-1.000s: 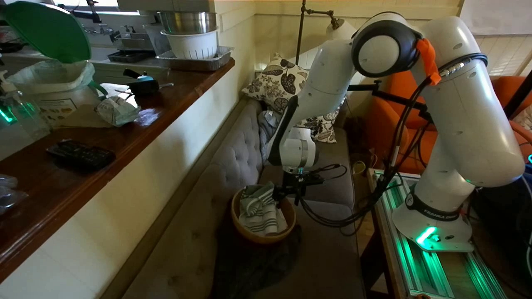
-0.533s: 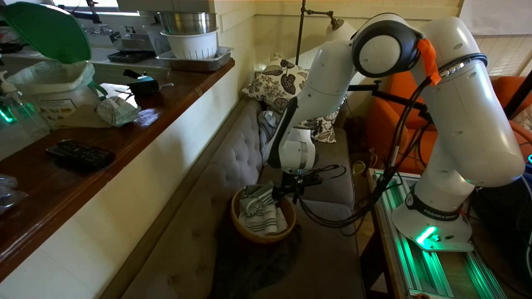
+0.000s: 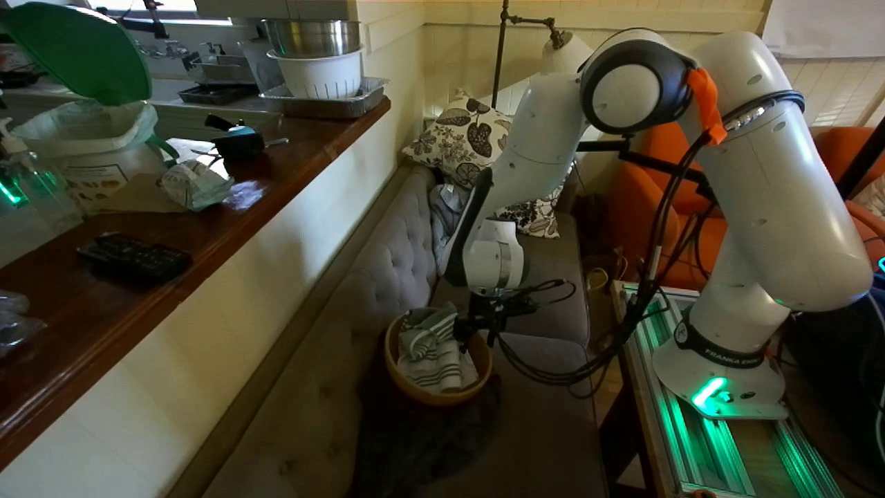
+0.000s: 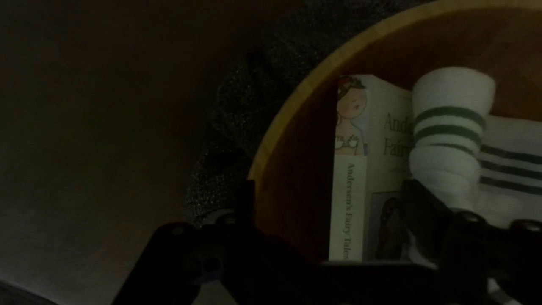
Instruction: Put the book on the left armrest
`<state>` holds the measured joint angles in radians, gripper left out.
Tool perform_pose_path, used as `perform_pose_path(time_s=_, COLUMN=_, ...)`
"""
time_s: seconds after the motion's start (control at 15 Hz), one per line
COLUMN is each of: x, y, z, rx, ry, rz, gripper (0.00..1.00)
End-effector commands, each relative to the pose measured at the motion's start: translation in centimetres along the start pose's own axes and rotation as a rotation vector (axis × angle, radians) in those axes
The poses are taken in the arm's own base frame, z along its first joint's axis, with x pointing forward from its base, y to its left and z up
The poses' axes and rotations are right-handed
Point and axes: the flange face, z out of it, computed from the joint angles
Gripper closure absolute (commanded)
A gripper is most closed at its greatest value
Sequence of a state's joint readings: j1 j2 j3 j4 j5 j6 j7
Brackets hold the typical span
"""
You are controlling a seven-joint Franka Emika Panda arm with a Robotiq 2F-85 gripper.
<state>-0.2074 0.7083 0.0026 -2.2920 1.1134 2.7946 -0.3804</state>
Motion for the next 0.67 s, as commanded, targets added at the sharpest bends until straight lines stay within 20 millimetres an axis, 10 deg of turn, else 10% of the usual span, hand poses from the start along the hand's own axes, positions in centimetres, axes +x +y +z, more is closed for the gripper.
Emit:
perform_pose_path(time_s=0.0, x=0.1, y=-1.5, z=1.3, rx=0.031, ry=0.010, rz=0.013, gripper=0.13)
perform_pose_path(time_s=0.6, x=2.1, y=-2.3, z=2.5, rx=0.039, ry=0.024, rz=0.035, gripper=0.61)
